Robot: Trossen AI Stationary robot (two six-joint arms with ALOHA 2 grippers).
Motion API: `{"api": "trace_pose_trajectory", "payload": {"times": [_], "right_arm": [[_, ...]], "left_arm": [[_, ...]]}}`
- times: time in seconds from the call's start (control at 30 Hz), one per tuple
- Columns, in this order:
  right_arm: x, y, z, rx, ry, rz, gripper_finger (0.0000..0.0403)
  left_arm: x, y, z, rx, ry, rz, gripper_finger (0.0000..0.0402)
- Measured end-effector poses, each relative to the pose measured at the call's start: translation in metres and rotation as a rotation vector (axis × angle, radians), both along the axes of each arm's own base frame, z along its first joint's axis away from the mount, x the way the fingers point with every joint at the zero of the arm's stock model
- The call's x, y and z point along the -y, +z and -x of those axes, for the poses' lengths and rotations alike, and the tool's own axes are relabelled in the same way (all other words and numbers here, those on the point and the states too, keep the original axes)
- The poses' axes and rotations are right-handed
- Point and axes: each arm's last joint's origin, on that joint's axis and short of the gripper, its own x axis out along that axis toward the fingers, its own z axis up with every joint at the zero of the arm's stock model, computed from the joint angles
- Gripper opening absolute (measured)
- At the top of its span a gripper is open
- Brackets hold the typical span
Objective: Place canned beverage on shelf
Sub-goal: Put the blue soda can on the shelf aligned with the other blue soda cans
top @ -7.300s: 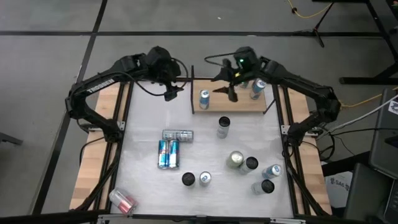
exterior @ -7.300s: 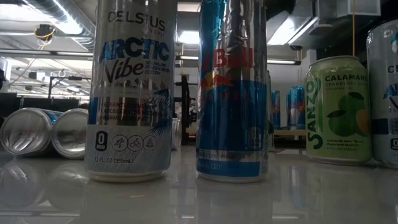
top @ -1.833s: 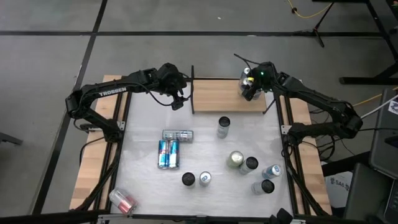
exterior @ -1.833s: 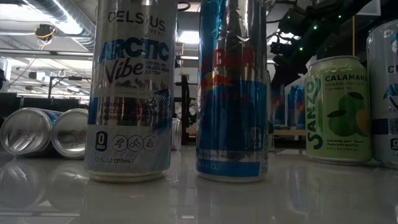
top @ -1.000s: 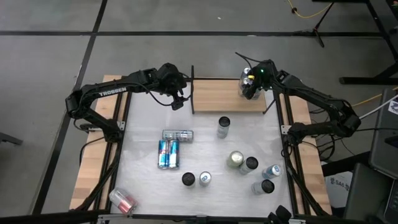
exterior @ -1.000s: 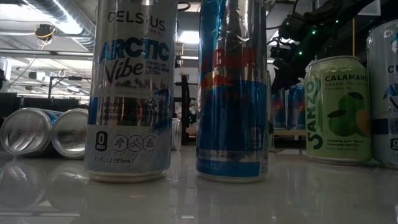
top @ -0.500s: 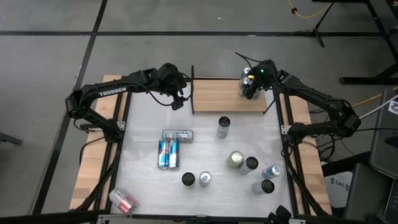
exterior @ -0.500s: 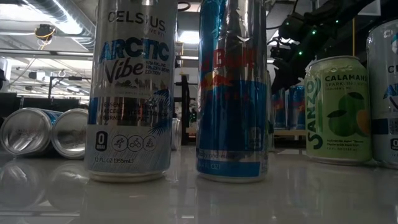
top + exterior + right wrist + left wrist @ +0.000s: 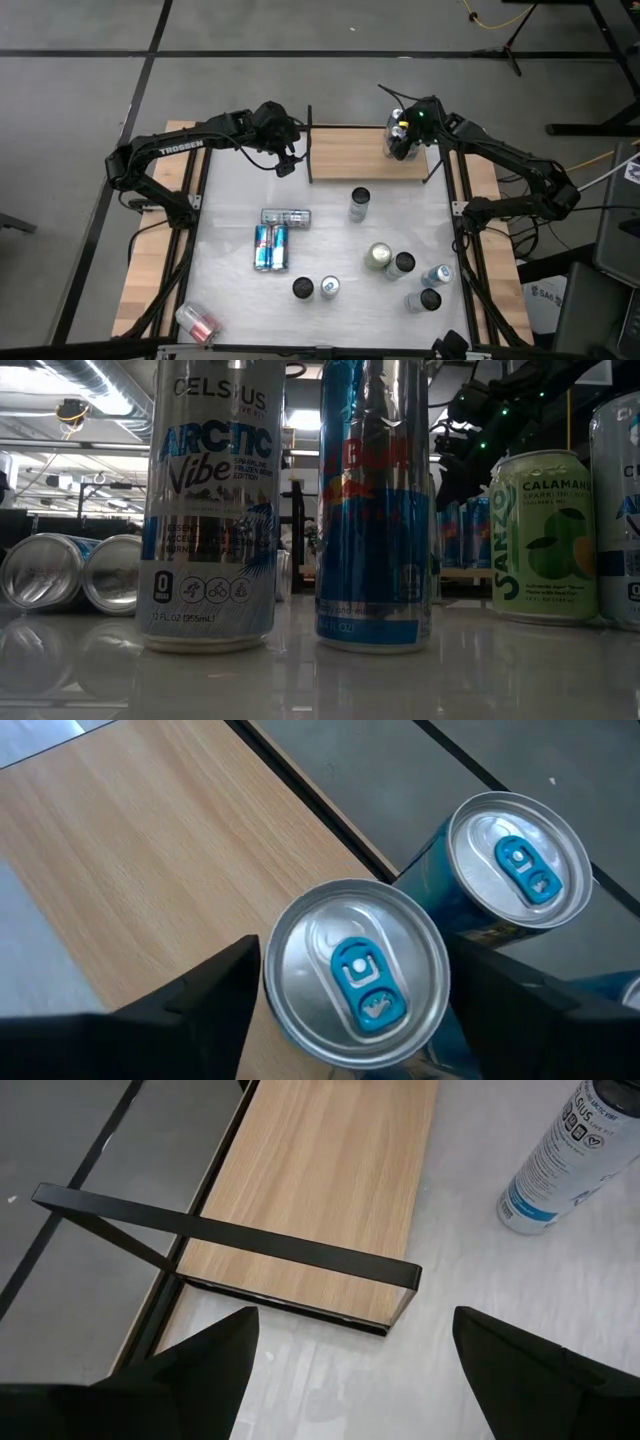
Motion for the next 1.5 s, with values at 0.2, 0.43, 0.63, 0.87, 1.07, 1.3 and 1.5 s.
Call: {"api": "trace_pose_trajectory", "payload": {"times": [0.2, 0.43, 0.63, 0.87, 1.07, 1.3, 1.5], "right_arm": [[0.0, 0.0, 0.0, 0.0, 0.0, 0.0, 0.0309], [-0.001, 0.001, 0.001, 0.004, 0.0, 0.005, 0.0308], [-0.003, 0.016, 0.003, 0.042, 0.0, 0.042, 0.0308], [-0.006, 0.042, 0.006, 0.114, 0.009, 0.104, 0.0308], [-0.012, 0.057, 0.006, 0.206, 0.099, 0.094, 0.0308], [-0.016, 0.061, 0.003, 0.297, 0.244, 0.022, 0.0308], [-0.021, 0.064, 0.0, 0.411, 0.429, -0.065, 0.0308]], "left_arm": [[0.0, 0.0, 0.0, 0.0, 0.0, 0.0, 0.0325], [0.0, 0.0, 0.0, 0.001, 0.002, 0.002, 0.0325], [0.0, 0.0, 0.0, 0.001, 0.002, 0.002, 0.0325], [0.0, 0.0, 0.0, 0.0, 0.001, 0.001, 0.0325], [0.0, 0.0, 0.0, 0.0, 0.002, 0.002, 0.0325], [0.0, 0.0, 0.0, 0.0, 0.002, 0.002, 0.0325], [0.0, 0.0, 0.0, 0.0, 0.002, 0.002, 0.0325]]}}
